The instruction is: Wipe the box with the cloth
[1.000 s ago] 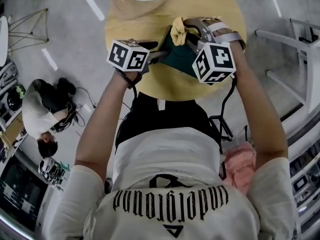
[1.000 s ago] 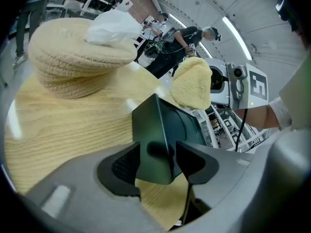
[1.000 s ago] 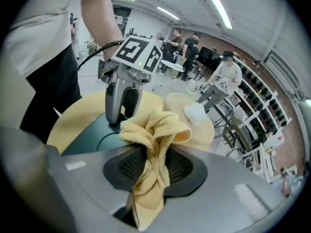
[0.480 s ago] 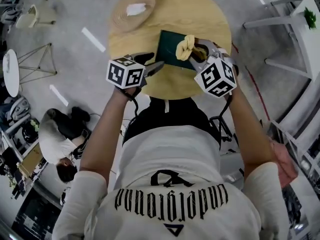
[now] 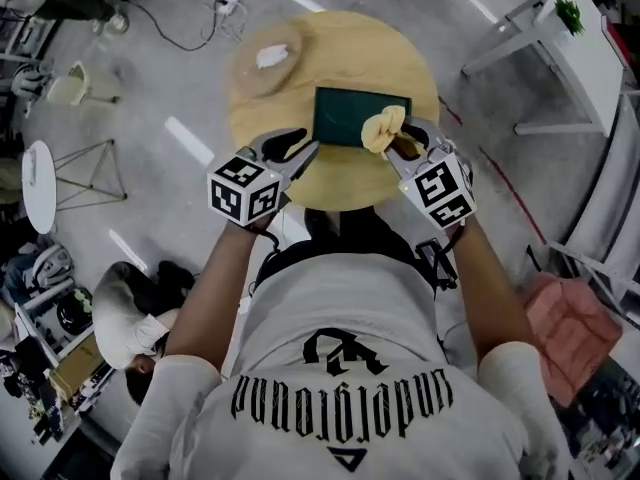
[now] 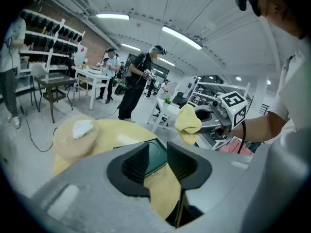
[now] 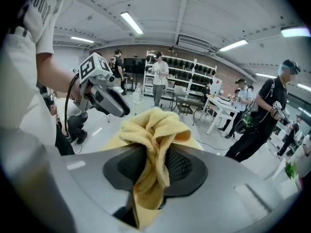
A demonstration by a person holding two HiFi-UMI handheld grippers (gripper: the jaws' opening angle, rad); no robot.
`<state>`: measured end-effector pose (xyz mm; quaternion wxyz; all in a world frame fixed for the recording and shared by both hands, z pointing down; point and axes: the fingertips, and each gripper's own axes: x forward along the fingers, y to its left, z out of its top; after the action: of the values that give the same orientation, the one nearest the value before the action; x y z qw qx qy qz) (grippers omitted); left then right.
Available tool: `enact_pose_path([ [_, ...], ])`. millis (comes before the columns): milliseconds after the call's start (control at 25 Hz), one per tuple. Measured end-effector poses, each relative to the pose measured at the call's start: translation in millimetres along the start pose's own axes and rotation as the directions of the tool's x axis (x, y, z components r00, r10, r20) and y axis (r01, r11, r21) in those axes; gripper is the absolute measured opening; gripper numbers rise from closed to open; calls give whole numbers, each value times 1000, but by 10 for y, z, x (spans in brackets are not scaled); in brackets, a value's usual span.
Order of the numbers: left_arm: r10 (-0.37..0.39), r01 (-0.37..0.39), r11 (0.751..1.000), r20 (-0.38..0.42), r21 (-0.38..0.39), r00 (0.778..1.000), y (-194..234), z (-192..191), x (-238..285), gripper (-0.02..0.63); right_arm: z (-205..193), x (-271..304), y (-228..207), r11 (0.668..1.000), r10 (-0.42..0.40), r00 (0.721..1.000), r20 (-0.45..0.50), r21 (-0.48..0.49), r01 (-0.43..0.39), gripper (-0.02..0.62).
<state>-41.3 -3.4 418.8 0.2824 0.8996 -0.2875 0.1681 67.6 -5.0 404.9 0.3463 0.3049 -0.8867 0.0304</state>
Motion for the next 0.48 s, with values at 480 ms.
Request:
enact_pose_path([
  [480, 0, -52, 966, 203, 252, 979, -666, 673, -795, 34, 603, -733, 334, 985, -120, 980, 160, 141, 98, 109],
])
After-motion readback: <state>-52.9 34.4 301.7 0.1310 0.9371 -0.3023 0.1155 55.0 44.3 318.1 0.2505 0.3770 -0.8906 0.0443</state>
